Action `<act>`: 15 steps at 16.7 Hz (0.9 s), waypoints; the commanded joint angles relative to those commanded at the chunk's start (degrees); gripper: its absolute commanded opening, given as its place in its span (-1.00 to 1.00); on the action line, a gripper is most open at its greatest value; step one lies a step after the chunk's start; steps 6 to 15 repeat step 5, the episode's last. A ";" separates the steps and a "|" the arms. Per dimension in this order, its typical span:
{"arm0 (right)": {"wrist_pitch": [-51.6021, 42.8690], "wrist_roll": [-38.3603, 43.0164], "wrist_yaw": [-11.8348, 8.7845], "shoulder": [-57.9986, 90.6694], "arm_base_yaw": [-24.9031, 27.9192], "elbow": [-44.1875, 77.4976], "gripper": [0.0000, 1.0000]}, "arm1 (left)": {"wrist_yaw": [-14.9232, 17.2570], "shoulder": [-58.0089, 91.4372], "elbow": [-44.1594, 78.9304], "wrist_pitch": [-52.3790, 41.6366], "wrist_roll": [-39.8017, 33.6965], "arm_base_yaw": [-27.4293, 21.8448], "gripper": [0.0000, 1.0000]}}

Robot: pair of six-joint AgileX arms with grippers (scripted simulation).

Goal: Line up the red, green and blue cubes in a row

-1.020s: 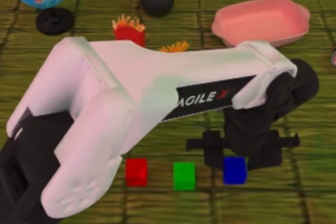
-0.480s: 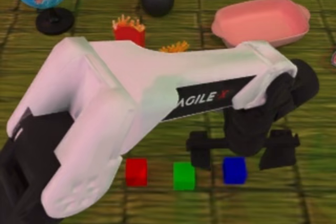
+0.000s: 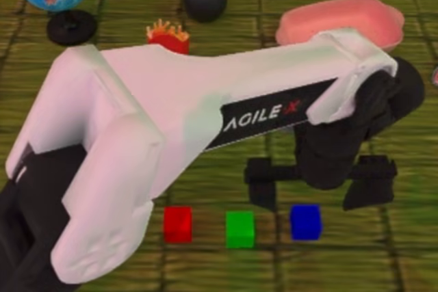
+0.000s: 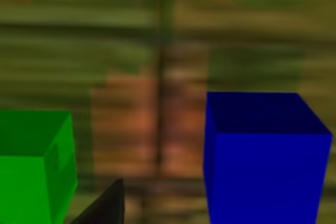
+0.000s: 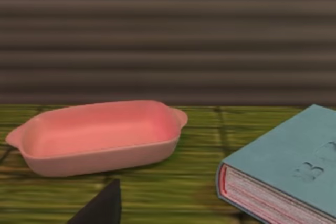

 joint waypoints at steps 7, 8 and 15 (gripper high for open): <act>0.00 0.00 0.00 0.00 0.00 0.00 1.00 | -0.06 -1.25 6.87 -8.06 0.00 0.53 1.00; 0.00 0.00 0.00 0.00 0.00 0.00 1.00 | -0.06 -1.25 6.87 -8.06 0.00 0.53 1.00; 0.00 0.00 0.00 0.00 0.00 0.00 1.00 | -0.06 -1.25 6.87 -8.06 0.00 0.53 1.00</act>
